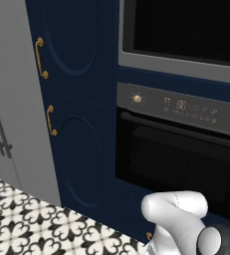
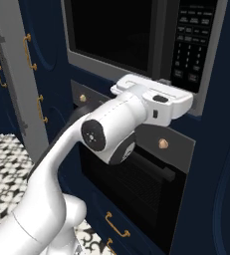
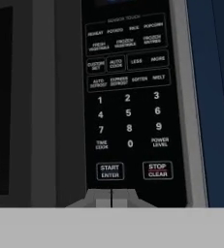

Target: Pick the cucumber from the sink and place it in the bowl. Then pick the bowl and place it in the microwave. Then close the microwave door and press the start button.

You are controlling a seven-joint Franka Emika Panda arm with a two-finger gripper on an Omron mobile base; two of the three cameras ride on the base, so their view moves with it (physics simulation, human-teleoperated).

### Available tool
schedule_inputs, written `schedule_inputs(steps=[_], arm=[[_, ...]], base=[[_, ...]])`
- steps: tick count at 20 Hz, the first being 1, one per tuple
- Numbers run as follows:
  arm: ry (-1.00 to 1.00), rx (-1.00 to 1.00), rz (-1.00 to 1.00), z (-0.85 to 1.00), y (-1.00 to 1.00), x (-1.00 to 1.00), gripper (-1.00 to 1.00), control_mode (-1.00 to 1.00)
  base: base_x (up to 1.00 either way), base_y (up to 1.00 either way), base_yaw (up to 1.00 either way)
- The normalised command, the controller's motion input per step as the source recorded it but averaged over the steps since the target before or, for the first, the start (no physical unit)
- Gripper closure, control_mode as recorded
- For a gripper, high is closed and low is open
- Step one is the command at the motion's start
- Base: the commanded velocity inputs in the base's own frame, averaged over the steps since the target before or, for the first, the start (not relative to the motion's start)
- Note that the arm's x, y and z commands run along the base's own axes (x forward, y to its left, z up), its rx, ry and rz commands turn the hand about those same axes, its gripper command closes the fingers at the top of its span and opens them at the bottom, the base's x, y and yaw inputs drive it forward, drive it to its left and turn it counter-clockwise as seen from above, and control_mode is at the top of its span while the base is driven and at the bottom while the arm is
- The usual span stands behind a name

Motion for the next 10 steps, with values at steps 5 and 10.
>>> schedule_inputs(steps=[5,10], arm=[[0.05,0.00,0.00,0.00,-0.09,0.17,1.00,-1.00],[0.01,0.00,0.00,0.00,-0.07,0.22,1.00,-1.00]], base=[[0.00,0.00,0.00],[0.00,0.00,0.00]])
